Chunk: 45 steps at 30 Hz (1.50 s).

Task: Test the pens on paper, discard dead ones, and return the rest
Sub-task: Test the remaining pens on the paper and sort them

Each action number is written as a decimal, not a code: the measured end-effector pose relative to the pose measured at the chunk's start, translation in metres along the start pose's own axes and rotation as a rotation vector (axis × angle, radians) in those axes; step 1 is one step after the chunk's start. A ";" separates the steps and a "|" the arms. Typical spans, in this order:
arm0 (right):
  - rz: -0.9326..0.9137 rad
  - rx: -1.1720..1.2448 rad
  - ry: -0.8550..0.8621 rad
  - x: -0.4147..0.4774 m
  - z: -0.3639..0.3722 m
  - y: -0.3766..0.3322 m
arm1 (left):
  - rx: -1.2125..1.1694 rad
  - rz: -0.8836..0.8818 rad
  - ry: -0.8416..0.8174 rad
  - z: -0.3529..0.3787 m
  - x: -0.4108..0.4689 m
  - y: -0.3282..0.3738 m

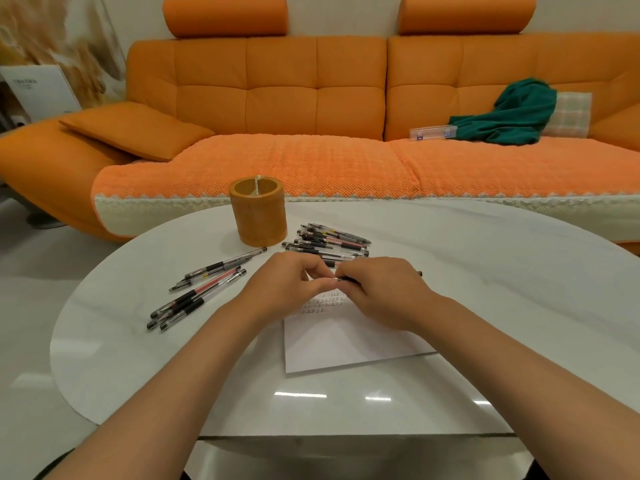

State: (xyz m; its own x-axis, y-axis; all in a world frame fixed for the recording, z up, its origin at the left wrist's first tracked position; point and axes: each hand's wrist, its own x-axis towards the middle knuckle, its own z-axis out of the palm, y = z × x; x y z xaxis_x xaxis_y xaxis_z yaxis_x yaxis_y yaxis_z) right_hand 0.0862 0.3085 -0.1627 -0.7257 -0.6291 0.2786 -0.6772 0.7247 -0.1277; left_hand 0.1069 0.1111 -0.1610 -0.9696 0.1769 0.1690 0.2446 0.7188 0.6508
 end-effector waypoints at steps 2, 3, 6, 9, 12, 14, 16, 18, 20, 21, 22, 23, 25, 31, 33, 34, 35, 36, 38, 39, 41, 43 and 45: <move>-0.018 -0.015 0.017 0.004 0.003 0.001 | -0.001 0.002 -0.017 -0.002 0.002 -0.001; -0.022 -0.021 0.022 0.005 0.005 0.001 | 0.002 0.003 -0.028 -0.003 0.004 -0.002; -0.004 -0.042 0.022 0.007 0.010 0.002 | 0.014 0.001 -0.060 -0.006 0.005 -0.006; 0.051 -0.016 -0.057 0.011 0.008 0.001 | 0.010 -0.007 -0.074 -0.009 0.007 -0.008; 0.122 0.035 -0.149 0.011 0.004 0.002 | 0.062 -0.028 -0.086 -0.011 0.006 -0.010; 0.165 0.133 -0.186 0.008 0.003 0.006 | 0.129 -0.049 -0.092 -0.012 0.005 -0.012; 0.184 0.268 -0.187 0.005 0.000 0.010 | 0.180 -0.067 -0.103 -0.013 0.005 -0.014; 0.215 0.374 -0.155 0.007 -0.004 0.013 | 0.236 -0.076 -0.122 -0.012 0.004 -0.017; 0.271 0.516 -0.125 0.009 -0.004 0.014 | 0.266 -0.085 -0.138 -0.011 0.004 -0.019; 0.307 0.620 -0.113 0.009 -0.004 0.013 | 0.267 -0.092 -0.147 -0.011 0.004 -0.019; 0.344 0.734 -0.104 0.009 -0.003 0.010 | 0.262 -0.097 -0.157 -0.011 0.003 -0.018; 0.371 0.833 -0.097 0.009 -0.004 0.008 | 0.256 -0.101 -0.170 -0.011 0.004 -0.018; 0.381 0.940 -0.090 0.009 -0.003 0.005 | 0.247 -0.114 -0.194 -0.011 0.004 -0.017; 0.344 1.126 -0.066 0.004 0.005 -0.007 | 0.184 -0.145 -0.193 -0.009 0.006 -0.022; 0.410 1.156 -0.080 0.005 0.007 -0.010 | 0.180 -0.147 -0.194 -0.009 0.007 -0.024; 0.421 1.155 -0.092 0.005 0.008 -0.011 | 0.180 -0.148 -0.194 -0.009 0.007 -0.025; 0.425 1.147 -0.103 0.004 0.008 -0.012 | 0.178 -0.149 -0.194 -0.008 0.008 -0.026; 0.426 1.144 -0.110 0.003 0.009 -0.013 | 0.175 -0.152 -0.194 -0.008 0.008 -0.027; 0.423 1.128 -0.113 0.003 0.009 -0.014 | 0.170 -0.159 -0.195 -0.008 0.009 -0.029; 0.416 1.116 -0.118 0.003 0.009 -0.013 | 0.170 -0.158 -0.199 -0.008 0.009 -0.029; 0.399 1.088 -0.138 0.004 0.011 -0.012 | 0.170 -0.154 -0.202 -0.007 0.010 -0.030; 0.379 1.043 -0.135 0.005 0.014 -0.011 | 0.175 -0.155 -0.194 -0.007 0.010 -0.030; 0.358 1.010 -0.119 0.004 0.017 -0.010 | 0.202 -0.149 -0.182 -0.005 0.010 -0.030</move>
State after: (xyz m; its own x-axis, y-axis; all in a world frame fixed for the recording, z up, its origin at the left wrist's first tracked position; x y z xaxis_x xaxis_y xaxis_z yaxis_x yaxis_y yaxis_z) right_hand 0.0880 0.2933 -0.1764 -0.8720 -0.4892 -0.0182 -0.1709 0.3391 -0.9251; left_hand 0.0897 0.0881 -0.1748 -0.9843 0.1642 -0.0645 0.1114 0.8619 0.4946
